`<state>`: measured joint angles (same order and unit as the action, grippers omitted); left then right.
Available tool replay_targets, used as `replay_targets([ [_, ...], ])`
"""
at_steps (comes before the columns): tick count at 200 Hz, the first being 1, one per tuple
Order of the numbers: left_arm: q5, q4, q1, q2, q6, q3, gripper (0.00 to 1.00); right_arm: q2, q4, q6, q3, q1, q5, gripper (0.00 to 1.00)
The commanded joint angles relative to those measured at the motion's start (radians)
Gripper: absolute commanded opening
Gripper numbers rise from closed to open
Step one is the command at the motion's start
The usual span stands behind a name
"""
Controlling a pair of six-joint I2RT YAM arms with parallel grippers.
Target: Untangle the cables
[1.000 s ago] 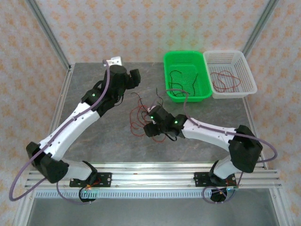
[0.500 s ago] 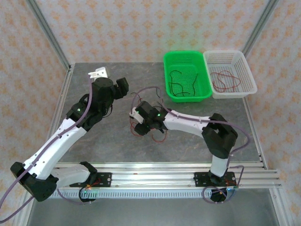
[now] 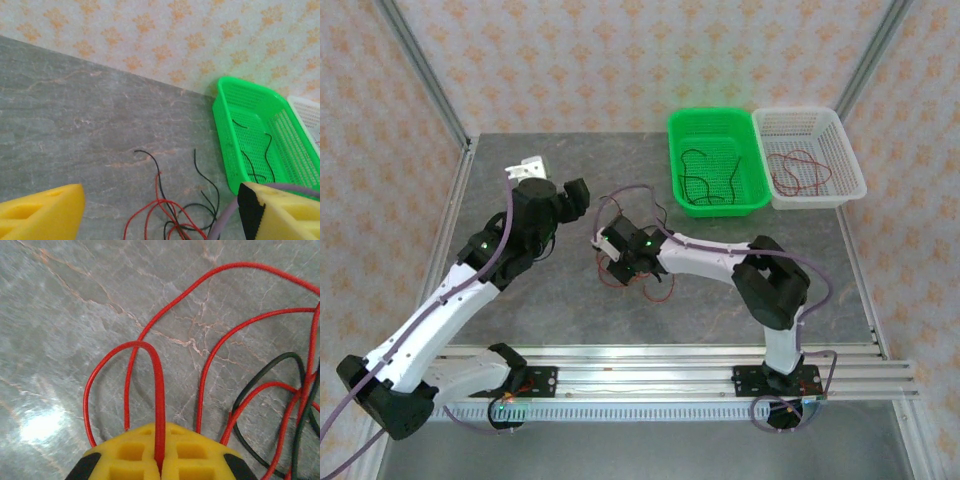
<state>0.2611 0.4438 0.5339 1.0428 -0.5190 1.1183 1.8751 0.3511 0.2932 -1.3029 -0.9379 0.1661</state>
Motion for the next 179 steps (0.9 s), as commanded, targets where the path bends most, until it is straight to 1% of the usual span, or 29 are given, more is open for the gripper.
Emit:
replay_targets([
  [1, -0.090, -0.116, -0.008, -0.047, 0.052, -0.077, 0.81, -0.129, -0.052, -0.042, 0.022, 0.011, 0.071, 0.00],
  [18, -0.161, -0.202, -0.008, -0.079, 0.083, -0.142, 0.81, -0.189, -0.097, -0.101, 0.055, 0.045, 0.159, 0.00],
  [33, -0.225, -0.278, -0.007, -0.102, 0.107, -0.190, 0.81, -0.242, -0.143, -0.188, 0.081, 0.078, 0.225, 0.00],
  [51, -0.292, -0.368, -0.002, -0.123, 0.126, -0.237, 0.81, -0.306, -0.208, -0.317, 0.113, 0.103, 0.251, 0.00],
  [72, -0.351, -0.451, 0.021, -0.124, 0.152, -0.272, 0.81, -0.359, -0.229, -0.471, 0.119, 0.107, 0.234, 0.00],
  [95, -0.377, -0.523, 0.096, -0.118, 0.218, -0.294, 0.81, -0.403, -0.233, -0.631, 0.116, 0.108, 0.217, 0.00],
  [124, -0.395, -0.575, 0.201, -0.098, 0.302, -0.310, 0.84, -0.465, -0.240, -0.756, 0.115, 0.114, 0.215, 0.00],
  [136, -0.404, -0.594, 0.221, -0.088, 0.318, -0.318, 0.86, -0.496, -0.257, -0.794, 0.123, 0.113, 0.224, 0.00],
  [151, -0.406, -0.614, 0.236, -0.070, 0.334, -0.322, 0.88, -0.521, -0.277, -0.828, 0.120, 0.113, 0.263, 0.00],
  [179, -0.386, -0.626, 0.262, -0.015, 0.363, -0.301, 0.90, -0.550, -0.312, -0.882, 0.115, 0.113, 0.330, 0.00],
])
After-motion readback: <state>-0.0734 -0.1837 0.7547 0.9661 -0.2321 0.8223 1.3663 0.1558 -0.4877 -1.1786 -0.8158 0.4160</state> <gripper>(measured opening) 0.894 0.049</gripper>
